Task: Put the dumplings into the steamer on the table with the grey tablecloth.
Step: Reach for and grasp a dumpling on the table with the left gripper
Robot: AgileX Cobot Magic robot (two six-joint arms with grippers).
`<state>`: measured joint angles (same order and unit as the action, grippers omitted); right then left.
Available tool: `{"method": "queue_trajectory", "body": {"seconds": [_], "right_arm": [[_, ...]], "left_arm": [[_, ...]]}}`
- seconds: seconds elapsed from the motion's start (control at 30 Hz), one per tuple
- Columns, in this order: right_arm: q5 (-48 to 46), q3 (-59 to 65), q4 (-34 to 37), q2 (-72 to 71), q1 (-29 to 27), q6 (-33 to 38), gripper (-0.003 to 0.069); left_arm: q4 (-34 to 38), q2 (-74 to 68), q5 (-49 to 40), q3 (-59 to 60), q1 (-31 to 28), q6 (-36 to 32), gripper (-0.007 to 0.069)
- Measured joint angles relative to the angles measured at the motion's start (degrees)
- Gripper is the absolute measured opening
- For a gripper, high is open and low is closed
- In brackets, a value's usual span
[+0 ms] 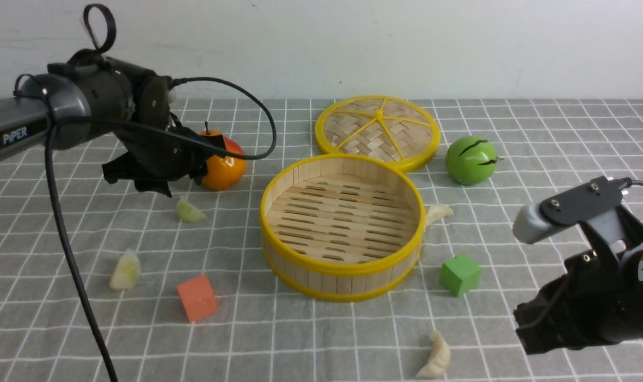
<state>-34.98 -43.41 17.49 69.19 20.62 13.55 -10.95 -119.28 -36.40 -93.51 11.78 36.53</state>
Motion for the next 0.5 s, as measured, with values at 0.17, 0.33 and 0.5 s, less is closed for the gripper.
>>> {"method": "queue_trajectory", "body": {"seconds": [0.17,0.33,0.5], "right_arm": [[0.0,0.0,0.4,0.0,0.0,0.1,0.0007],[0.0,0.0,0.5,0.0,0.0,0.1,0.0011],[0.6,0.0,0.5,0.0,0.0,0.1,0.0015]], "left_arm": [[-0.5,-4.6,2.1,0.0,0.0,0.8,0.0542],[-1.4,-5.5,0.6,-0.3,0.0,0.9,0.0382],[-2.5,-5.2,-3.8,-3.0,0.0,0.2,0.0166]]}}
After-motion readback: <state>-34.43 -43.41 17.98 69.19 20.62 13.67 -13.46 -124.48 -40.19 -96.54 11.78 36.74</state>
